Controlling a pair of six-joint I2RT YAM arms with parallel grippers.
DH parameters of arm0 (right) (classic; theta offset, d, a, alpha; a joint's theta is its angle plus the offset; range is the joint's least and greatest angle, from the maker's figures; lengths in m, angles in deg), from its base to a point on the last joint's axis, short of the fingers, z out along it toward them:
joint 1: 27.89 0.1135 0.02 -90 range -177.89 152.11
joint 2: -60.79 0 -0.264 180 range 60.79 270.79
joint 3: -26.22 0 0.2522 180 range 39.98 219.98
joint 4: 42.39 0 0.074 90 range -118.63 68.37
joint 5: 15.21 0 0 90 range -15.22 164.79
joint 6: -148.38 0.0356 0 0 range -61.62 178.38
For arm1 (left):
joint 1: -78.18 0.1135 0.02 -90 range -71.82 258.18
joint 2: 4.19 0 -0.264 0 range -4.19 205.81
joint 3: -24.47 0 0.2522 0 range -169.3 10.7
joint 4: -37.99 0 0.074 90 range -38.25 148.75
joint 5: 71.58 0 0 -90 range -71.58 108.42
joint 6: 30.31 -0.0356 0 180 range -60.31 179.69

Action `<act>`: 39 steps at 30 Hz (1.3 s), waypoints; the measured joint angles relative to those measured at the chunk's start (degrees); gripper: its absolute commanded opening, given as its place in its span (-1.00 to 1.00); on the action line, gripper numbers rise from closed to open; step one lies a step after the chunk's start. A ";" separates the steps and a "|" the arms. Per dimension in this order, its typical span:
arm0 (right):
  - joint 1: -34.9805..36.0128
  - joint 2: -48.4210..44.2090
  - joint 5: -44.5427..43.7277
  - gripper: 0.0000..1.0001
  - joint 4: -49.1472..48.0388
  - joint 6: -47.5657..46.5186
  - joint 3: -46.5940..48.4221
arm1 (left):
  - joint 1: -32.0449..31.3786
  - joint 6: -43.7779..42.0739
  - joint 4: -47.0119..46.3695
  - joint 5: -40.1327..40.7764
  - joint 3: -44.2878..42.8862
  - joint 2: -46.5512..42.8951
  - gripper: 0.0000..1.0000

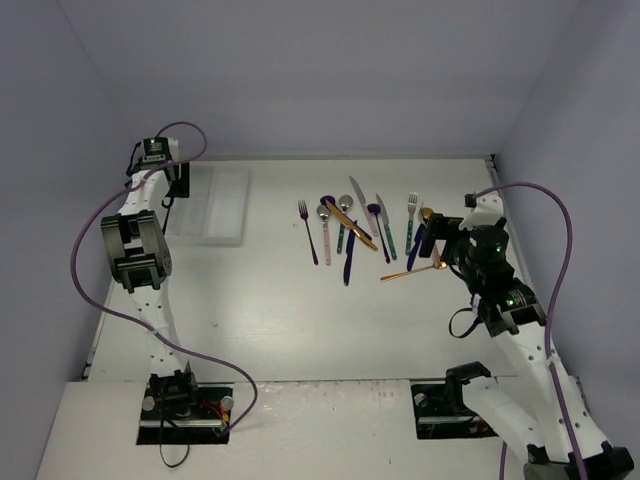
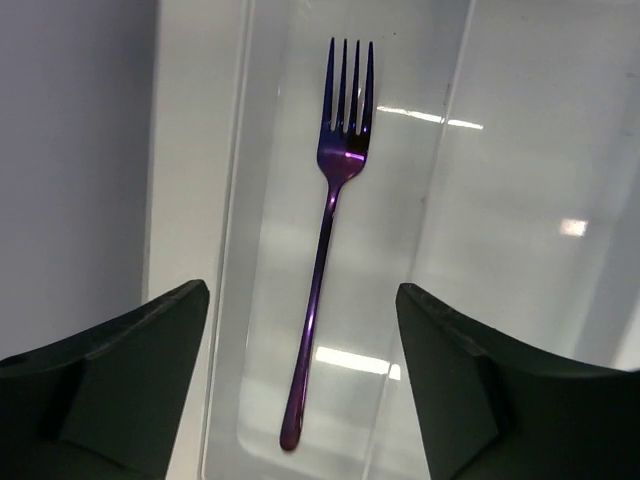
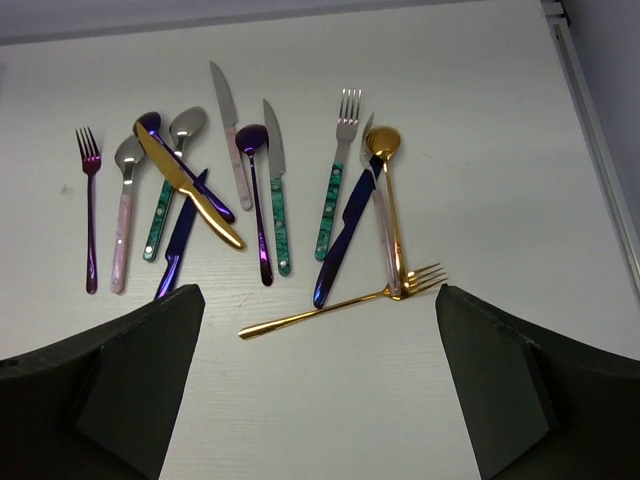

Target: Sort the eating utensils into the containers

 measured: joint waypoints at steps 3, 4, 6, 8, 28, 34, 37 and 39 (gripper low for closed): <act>0.00 5.46 0.04 1.00 0.17 1.08 2.54 | -0.79 3.60 0.31 1.15 3.48 -5.85 0.62; 0.00 7.38 0.04 1.00 0.14 1.55 3.55 | -1.18 4.85 0.39 1.60 4.61 -8.09 0.62; 0.00 11.23 0.14 1.00 0.16 2.79 5.45 | -2.51 8.32 -0.02 2.30 7.33 -13.81 0.62; 0.00 14.42 0.29 1.00 0.05 3.95 7.05 | -4.44 12.15 0.14 2.71 10.12 -20.25 0.62; 0.00 13.68 1.69 1.00 4.34 12.39 4.82 | -40.51 42.28 5.52 10.73 20.34 -25.27 0.57; 0.00 10.30 3.51 1.00 4.92 12.39 3.53 | -45.43 45.76 7.36 12.58 12.51 -13.93 0.39; 0.00 9.12 4.42 1.00 5.25 12.38 2.63 | -46.61 47.74 8.37 13.47 9.29 -9.73 0.23; 0.00 8.20 4.87 1.00 5.39 12.40 2.01 | -46.73 49.11 8.71 14.38 8.03 -7.61 0.16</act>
